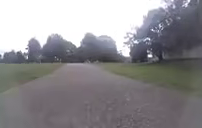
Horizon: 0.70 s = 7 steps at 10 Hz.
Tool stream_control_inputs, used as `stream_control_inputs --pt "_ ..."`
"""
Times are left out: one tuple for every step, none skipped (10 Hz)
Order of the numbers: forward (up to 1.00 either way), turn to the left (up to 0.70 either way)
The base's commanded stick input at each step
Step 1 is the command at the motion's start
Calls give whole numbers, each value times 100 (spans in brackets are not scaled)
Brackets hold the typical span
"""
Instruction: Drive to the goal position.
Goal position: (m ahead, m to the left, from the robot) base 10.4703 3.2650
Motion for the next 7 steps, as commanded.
stream_control_inputs --pt "100 0" --pt "100 0" --pt "100 0" --pt "100 0" --pt "100 0" --pt "100 0" --pt "100 0"
